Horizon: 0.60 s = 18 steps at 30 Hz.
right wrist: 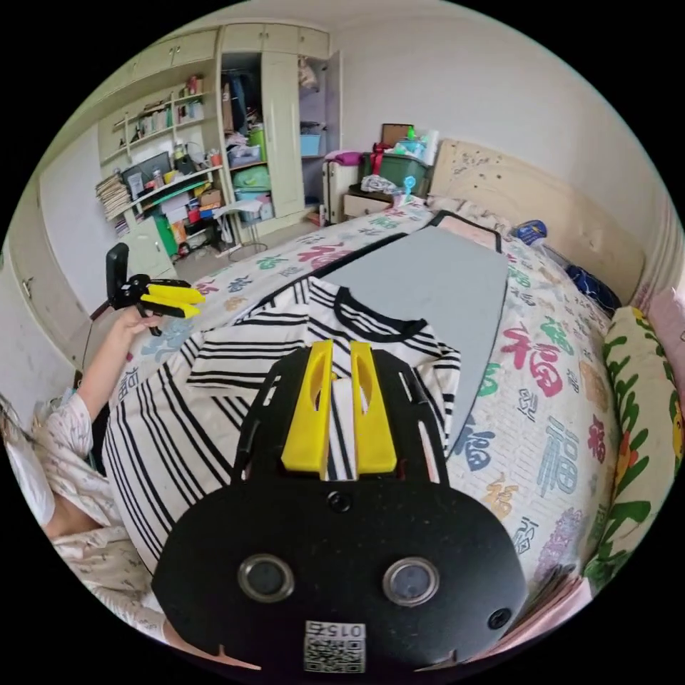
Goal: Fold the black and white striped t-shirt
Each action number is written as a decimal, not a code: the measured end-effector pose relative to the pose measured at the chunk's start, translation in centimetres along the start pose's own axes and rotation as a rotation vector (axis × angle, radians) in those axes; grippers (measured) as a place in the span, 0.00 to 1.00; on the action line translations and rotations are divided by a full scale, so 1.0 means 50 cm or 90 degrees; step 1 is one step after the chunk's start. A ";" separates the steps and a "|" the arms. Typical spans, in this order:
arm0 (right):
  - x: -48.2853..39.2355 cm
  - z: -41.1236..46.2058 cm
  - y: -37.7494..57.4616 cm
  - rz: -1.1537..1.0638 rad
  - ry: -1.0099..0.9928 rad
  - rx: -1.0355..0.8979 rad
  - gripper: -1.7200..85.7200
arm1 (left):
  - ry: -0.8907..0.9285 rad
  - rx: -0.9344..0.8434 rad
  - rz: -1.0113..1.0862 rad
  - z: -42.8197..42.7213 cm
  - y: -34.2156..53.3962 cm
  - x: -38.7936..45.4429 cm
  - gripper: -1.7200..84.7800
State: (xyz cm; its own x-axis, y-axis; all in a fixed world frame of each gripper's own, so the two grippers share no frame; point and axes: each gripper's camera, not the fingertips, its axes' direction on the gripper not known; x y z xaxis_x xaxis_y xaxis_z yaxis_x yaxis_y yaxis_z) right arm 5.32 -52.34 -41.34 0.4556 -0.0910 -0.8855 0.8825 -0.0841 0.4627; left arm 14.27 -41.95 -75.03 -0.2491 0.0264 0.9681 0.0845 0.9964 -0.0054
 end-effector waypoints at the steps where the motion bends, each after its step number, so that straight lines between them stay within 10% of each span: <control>1: 0.034 0.001 -0.012 0.028 0.021 -0.017 0.11 | -0.034 -0.025 -0.031 0.032 -0.030 -0.028 0.11; 18: 0.243 0.183 -0.122 0.182 0.066 -0.075 0.14 | 0.032 -0.162 -0.204 0.464 -0.230 -0.198 0.11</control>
State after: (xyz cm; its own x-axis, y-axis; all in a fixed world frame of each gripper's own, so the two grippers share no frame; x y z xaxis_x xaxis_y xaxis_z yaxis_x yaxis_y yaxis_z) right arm 4.39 -62.01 -54.56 0.6907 0.0083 -0.7231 0.7221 0.0459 0.6903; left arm -6.61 -51.79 -90.34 -0.2553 -0.2927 0.9215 0.2481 0.9014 0.3550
